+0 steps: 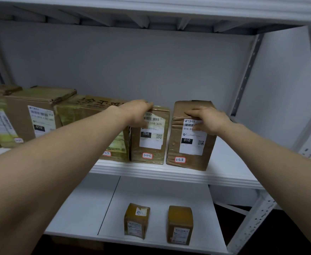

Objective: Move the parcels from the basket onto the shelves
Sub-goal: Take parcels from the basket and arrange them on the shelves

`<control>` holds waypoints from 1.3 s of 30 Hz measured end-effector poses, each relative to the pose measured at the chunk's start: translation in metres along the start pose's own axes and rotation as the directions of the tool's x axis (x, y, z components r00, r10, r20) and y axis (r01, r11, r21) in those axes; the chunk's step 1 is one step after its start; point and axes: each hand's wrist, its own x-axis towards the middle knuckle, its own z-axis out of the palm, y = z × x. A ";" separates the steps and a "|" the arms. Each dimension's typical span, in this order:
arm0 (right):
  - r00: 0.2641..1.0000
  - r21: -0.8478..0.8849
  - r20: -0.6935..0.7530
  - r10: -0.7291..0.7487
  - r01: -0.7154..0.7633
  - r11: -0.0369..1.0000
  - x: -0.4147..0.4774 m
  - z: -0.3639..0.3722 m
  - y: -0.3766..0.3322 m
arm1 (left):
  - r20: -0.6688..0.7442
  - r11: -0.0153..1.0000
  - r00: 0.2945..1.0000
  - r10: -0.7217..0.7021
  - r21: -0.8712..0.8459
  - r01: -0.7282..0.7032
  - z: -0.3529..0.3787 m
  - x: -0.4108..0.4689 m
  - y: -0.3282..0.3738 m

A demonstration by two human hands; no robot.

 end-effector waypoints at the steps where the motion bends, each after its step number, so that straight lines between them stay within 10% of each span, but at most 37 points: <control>1: 1.000 -0.007 -0.002 -0.004 0.003 1.000 -0.002 -0.001 0.003 | -0.009 1.000 1.000 0.001 0.000 -0.001 -0.001 -0.002 0.003; 29: 0.992 -0.167 -0.063 0.111 -0.120 0.979 -0.044 0.003 0.063 | -0.036 0.995 0.996 0.084 -0.045 -0.086 0.003 -0.015 0.095; 39: 0.877 0.068 -0.252 -0.410 0.439 0.896 -0.039 0.047 -0.120 | 0.076 0.979 0.980 -0.186 -0.073 0.192 0.034 -0.106 0.010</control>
